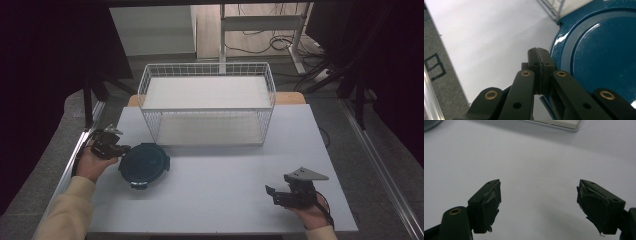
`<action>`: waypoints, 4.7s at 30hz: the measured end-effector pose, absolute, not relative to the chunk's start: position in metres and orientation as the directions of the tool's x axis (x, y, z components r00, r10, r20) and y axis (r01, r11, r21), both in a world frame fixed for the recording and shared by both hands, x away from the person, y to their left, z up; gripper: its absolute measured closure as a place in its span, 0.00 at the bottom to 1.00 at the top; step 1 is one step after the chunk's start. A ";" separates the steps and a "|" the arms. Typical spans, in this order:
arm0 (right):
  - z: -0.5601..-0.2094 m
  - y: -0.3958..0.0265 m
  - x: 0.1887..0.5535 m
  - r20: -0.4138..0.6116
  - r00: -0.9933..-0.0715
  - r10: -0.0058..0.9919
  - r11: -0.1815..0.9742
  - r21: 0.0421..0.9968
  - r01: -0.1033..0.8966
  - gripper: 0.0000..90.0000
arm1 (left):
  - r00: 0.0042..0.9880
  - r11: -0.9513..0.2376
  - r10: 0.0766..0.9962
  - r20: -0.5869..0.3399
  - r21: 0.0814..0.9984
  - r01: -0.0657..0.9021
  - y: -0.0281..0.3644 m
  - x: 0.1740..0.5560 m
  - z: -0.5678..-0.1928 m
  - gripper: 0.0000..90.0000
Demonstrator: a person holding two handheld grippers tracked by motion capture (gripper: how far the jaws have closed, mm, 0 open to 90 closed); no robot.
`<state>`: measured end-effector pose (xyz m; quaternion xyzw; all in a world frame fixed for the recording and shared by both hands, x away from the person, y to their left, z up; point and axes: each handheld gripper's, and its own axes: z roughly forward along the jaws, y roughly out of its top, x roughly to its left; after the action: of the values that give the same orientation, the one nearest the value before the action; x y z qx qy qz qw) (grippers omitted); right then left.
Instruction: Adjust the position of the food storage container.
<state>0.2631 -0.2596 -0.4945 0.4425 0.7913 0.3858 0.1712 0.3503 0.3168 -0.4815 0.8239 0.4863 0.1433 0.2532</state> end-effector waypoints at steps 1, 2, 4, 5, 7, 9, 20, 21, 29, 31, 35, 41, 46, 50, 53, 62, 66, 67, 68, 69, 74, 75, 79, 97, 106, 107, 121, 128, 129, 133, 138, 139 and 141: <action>-0.495 -0.259 0.263 0.070 -0.550 0.832 0.311 0.762 0.568 0.21 | 0.491 -0.403 0.871 -0.011 0.556 0.727 0.314 0.350 -0.481 1.00; -0.495 -0.259 0.263 0.071 -0.551 0.832 0.311 0.762 0.568 0.21 | 0.496 -0.407 0.868 -0.010 0.558 0.724 0.311 0.349 -0.481 1.00; -0.495 -0.259 0.263 0.072 -0.551 0.832 0.311 0.762 0.569 0.21 | 0.509 -0.417 0.861 -0.012 0.556 0.719 0.306 0.348 -0.481 1.00; -0.495 -0.259 0.263 0.072 -0.551 0.832 0.311 0.761 0.569 0.21 | 0.515 -0.422 0.857 -0.013 0.556 0.716 0.303 0.348 -0.481 1.00; -0.495 -0.259 0.263 0.070 -0.549 0.833 0.311 0.761 0.569 0.21 | 0.526 -0.430 0.851 -0.015 0.556 0.711 0.297 0.347 -0.481 1.00; -0.494 -0.260 0.263 0.070 -0.549 0.833 0.311 0.761 0.569 0.21 | 0.537 -0.437 0.843 -0.018 0.558 0.705 0.293 0.346 -0.481 1.00; -0.494 -0.261 0.263 0.073 -0.547 0.834 0.307 0.762 0.571 0.21 | 0.563 -0.442 0.825 -0.045 0.569 0.693 0.280 0.342 -0.481 1.00; -0.494 -0.261 0.263 0.073 -0.546 0.835 0.307 0.762 0.571 0.21 | 0.563 -0.440 0.825 -0.050 0.570 0.694 0.281 0.343 -0.482 1.00; -0.494 -0.263 0.263 0.073 -0.537 0.840 0.299 0.764 0.572 0.21 | 0.544 -0.415 0.838 -0.053 0.586 0.696 0.287 0.337 -0.482 1.00; -0.494 -0.264 0.263 0.074 -0.537 0.840 0.299 0.764 0.572 0.21 | 0.528 -0.401 0.848 -0.053 0.587 0.703 0.292 0.334 -0.481 1.00; -0.494 -0.263 0.263 0.072 -0.537 0.841 0.300 0.764 0.571 0.21 | 0.495 -0.385 0.868 -0.042 0.573 0.723 0.300 0.327 -0.482 1.00; -0.494 -0.262 0.262 0.071 -0.537 0.840 0.300 0.765 0.570 0.21 | 0.466 -0.361 0.883 -0.061 0.549 0.754 0.310 0.318 -0.492 1.00; -0.494 -0.262 0.262 0.071 -0.537 0.841 0.301 0.763 0.572 0.21 | 0.465 -0.354 0.881 -0.089 0.528 0.772 0.312 0.311 -0.503 1.00; -0.494 -0.262 0.262 0.071 -0.536 0.841 0.300 0.764 0.571 0.21 | 0.480 -0.366 0.871 -0.104 0.516 0.775 0.308 0.308 -0.510 1.00; -0.494 -0.262 0.262 0.070 -0.535 0.842 0.299 0.764 0.571 0.21 | 0.493 -0.374 0.863 -0.114 0.511 0.774 0.302 0.308 -0.511 1.00; -0.494 -0.262 0.262 0.069 -0.534 0.843 0.299 0.764 0.571 0.21 | 0.482 -0.366 0.868 -0.117 0.505 0.782 0.300 0.309 -0.511 1.00; -0.494 -0.262 0.262 0.069 -0.533 0.843 0.298 0.766 0.570 0.21 | 0.481 -0.358 0.867 -0.131 0.507 0.784 0.299 0.309 -0.511 1.00; -0.494 -0.262 0.262 0.069 -0.533 0.843 0.298 0.766 0.570 0.21 | 0.483 -0.357 0.865 -0.135 0.510 0.783 0.297 0.309 -0.511 1.00; -0.493 -0.262 0.262 0.070 -0.533 0.843 0.296 0.767 0.570 0.21 | 0.488 -0.360 0.861 -0.140 0.510 0.781 0.296 0.309 -0.511 1.00; -0.493 -0.262 0.262 0.070 -0.533 0.843 0.295 0.767 0.569 0.21 | 0.491 -0.360 0.860 -0.142 0.512 0.780 0.294 0.308 -0.512 1.00; -0.493 -0.263 0.262 0.072 -0.532 0.844 0.293 0.769 0.568 0.21 | 0.516 -0.372 0.841 -0.163 0.518 0.770 0.280 0.307 -0.513 1.00; -0.493 -0.263 0.262 0.072 -0.530 0.845 0.292 0.769 0.569 0.21 | 0.520 -0.375 0.838 -0.165 0.518 0.769 0.277 0.307 -0.513 1.00; -0.492 -0.264 0.261 0.075 -0.529 0.846 0.287 0.771 0.569 0.21 | 0.536 -0.387 0.827 -0.171 0.520 0.762 0.266 0.304 -0.513 1.00; -0.492 -0.263 0.260 0.072 -0.528 0.846 0.289 0.770 0.569 0.21 | 0.601 -0.395 0.743 -0.295 0.532 0.749 0.217 0.298 -0.529 1.00; -0.492 -0.264 0.260 0.073 -0.530 0.845 0.289 0.770 0.568 0.21 | 0.613 -0.414 0.737 -0.285 0.527 0.742 0.204 0.301 -0.527 1.00; -0.492 -0.264 0.260 0.074 -0.529 0.845 0.288 0.771 0.568 0.21 | 0.615 -0.416 0.735 -0.285 0.527 0.741 0.201 0.302 -0.527 1.00; -0.492 -0.264 0.260 0.072 -0.533 0.843 0.292 0.770 0.567 0.21 | 0.662 -0.447 0.687 -0.299 0.544 0.710 0.166 0.304 -0.519 1.00; -0.492 -0.263 0.260 0.070 -0.535 0.842 0.295 0.771 0.564 0.21 | 0.662 -0.440 0.680 -0.315 0.547 0.712 0.156 0.307 -0.520 1.00; -0.492 -0.263 0.260 0.070 -0.534 0.843 0.294 0.770 0.566 0.21 | 0.664 -0.442 0.677 -0.316 0.546 0.711 0.154 0.307 -0.521 1.00; -0.492 -0.264 0.261 0.071 -0.533 0.843 0.294 0.769 0.567 0.21 | 0.665 -0.439 0.672 -0.325 0.549 0.712 0.150 0.308 -0.522 1.00; -0.492 -0.264 0.262 0.080 -0.530 0.844 0.286 0.770 0.570 0.21 | 0.654 -0.417 0.692 -0.307 0.570 0.708 0.154 0.307 -0.518 1.00; -0.492 -0.264 0.262 0.080 -0.530 0.844 0.285 0.771 0.570 0.21 | 0.647 -0.408 0.705 -0.288 0.581 0.704 0.156 0.307 -0.515 1.00; -0.491 -0.264 0.263 0.086 -0.527 0.845 0.277 0.773 0.570 0.21 | 0.631 -0.386 0.727 -0.270 0.599 0.702 0.162 0.304 -0.509 1.00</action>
<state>0.2630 -0.2641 -0.4912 0.4538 0.7799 0.3943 0.1744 0.3044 0.1625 -0.5088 0.8323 0.4293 0.0182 0.3502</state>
